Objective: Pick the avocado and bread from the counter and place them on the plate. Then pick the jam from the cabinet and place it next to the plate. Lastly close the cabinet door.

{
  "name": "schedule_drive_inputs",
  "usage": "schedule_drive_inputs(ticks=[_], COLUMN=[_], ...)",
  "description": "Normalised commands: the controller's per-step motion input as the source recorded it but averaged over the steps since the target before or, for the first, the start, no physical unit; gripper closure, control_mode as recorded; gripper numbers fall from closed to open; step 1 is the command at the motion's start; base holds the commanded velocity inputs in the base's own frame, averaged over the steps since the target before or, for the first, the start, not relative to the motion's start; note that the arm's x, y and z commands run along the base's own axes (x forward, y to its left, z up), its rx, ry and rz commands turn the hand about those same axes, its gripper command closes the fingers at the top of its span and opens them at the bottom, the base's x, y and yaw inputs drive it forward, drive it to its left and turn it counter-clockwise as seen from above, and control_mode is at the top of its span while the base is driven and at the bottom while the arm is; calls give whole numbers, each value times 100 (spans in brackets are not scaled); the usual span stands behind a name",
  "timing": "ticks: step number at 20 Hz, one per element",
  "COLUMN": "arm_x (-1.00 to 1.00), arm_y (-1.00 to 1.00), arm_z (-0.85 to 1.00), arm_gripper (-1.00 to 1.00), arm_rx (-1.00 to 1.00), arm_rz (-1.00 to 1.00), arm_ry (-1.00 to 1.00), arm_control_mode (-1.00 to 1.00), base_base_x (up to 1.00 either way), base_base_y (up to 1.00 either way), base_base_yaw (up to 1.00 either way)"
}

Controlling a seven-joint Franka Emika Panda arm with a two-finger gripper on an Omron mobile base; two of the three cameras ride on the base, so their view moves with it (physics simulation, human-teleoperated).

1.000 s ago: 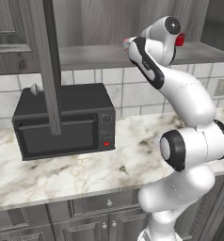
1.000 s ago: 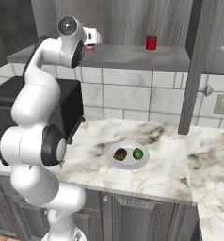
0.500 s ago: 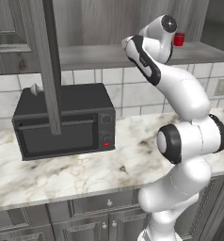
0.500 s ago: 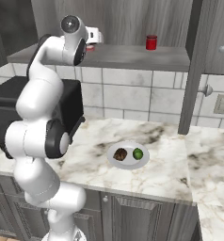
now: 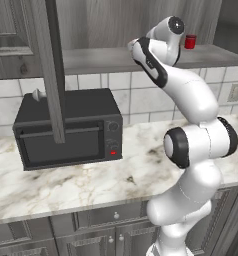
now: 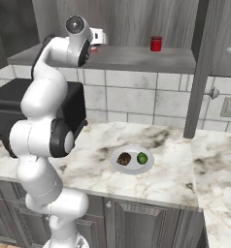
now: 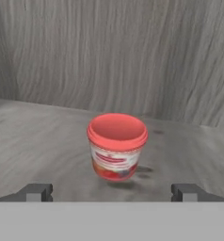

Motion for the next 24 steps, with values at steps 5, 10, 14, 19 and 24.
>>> schedule_drive_inputs(ticks=[5, 10, 14, 19, 24], arm_x=[23, 19, 20, 17, 11], arm_y=[0, 3, 1, 0, 1], arm_z=[0, -5, 0, 0, -4], arm_gripper=[-100, -100, -100, -100, -100], arm_rx=[0, 0, 0, 0, 0], arm_rz=[0, 0, 0, 0, 0], arm_ry=[1, 2, 0, 1, 6], arm_control_mode=[-100, -100, -100, -100, -100], base_base_x=[0, 0, 0, 0, 0], base_base_y=[0, 0, 0, 0, 0], base_base_yaw=[0, 0, 0, 0, 0])
